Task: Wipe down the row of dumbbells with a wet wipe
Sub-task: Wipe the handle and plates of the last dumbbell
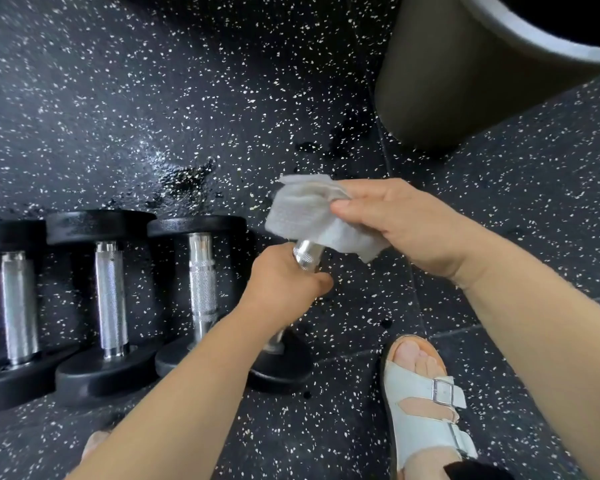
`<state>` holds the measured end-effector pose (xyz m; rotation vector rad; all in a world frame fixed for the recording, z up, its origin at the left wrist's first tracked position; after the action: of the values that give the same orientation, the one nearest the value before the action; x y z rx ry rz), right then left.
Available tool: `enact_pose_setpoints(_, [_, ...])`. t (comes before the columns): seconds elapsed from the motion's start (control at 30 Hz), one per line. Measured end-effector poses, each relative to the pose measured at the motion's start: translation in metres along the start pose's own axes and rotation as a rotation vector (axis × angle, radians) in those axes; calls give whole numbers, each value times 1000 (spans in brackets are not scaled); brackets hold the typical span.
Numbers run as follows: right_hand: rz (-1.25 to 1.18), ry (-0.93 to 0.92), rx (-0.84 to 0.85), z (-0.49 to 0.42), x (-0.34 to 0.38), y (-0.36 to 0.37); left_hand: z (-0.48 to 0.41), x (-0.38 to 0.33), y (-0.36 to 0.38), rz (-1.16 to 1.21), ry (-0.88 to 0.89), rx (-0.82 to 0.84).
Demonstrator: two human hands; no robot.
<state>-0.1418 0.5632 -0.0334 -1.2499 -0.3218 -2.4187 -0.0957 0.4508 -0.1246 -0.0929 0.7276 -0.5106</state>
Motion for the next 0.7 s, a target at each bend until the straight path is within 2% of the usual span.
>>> enact_pose_setpoints(0.1, [36, 55, 28, -19, -15, 0, 1, 2, 4, -10, -3, 37])
enact_pose_setpoints(0.33, [-45, 180, -85, -8, -62, -22, 0, 4, 2, 7, -6, 38])
enact_pose_setpoints(0.57, [-14, 15, 28, 7, -12, 1, 3, 7, 11, 29, -24, 107])
enact_pose_setpoints(0.7, [88, 26, 51, -17, 5, 8, 7, 4, 16, 17, -17, 105])
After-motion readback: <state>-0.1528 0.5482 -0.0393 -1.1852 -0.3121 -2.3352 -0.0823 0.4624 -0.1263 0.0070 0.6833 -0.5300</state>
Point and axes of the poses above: each hand's wrist, its own z-axis away from the middle knuckle, its own y-axis out of the palm, x = y × z, the point moved 10 cm from there along -z, towards the middle knuckle
